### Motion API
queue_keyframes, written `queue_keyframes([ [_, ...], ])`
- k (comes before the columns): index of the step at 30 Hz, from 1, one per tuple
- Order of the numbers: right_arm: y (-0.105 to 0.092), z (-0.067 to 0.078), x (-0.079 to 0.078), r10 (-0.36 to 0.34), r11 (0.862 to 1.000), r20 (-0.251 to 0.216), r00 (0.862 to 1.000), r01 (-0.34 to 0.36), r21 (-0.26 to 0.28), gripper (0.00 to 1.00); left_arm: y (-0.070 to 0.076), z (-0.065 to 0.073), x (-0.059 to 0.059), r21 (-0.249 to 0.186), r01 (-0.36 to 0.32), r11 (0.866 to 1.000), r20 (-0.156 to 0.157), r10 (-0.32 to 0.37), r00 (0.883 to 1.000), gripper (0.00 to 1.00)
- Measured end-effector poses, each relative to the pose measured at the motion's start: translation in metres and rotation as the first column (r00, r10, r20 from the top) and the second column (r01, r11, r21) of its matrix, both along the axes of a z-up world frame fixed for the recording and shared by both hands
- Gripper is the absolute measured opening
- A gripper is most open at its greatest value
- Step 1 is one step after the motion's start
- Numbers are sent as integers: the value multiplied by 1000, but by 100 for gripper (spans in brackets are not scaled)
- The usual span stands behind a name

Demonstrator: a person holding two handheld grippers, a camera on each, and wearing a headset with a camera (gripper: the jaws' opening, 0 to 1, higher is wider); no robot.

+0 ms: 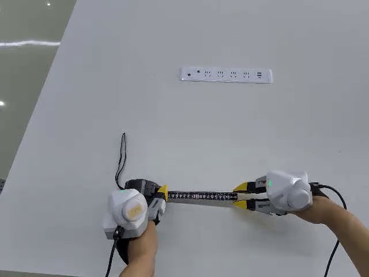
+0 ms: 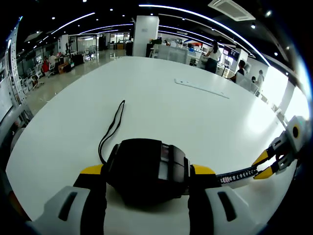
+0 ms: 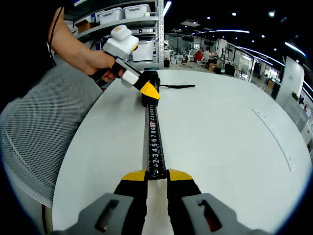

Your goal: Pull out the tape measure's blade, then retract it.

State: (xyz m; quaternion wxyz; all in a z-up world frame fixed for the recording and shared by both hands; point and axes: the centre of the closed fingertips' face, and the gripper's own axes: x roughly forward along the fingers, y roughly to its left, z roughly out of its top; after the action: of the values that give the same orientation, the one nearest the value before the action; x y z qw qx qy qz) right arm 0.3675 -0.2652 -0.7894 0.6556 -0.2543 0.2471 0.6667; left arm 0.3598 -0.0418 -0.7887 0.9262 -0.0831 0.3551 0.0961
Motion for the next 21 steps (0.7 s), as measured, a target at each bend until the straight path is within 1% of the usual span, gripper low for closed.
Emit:
queue_keyframes([
  [11, 8, 0, -1, 12, 1000, 0, 1000, -12, 1, 13, 0, 0, 0, -1, 0, 1000, -5, 0, 1000, 66],
  [21, 14, 0, -1, 21, 1000, 2, 1000, -21, 3, 13, 0, 0, 0, -2, -1, 1000, -2, 1, 1000, 66],
])
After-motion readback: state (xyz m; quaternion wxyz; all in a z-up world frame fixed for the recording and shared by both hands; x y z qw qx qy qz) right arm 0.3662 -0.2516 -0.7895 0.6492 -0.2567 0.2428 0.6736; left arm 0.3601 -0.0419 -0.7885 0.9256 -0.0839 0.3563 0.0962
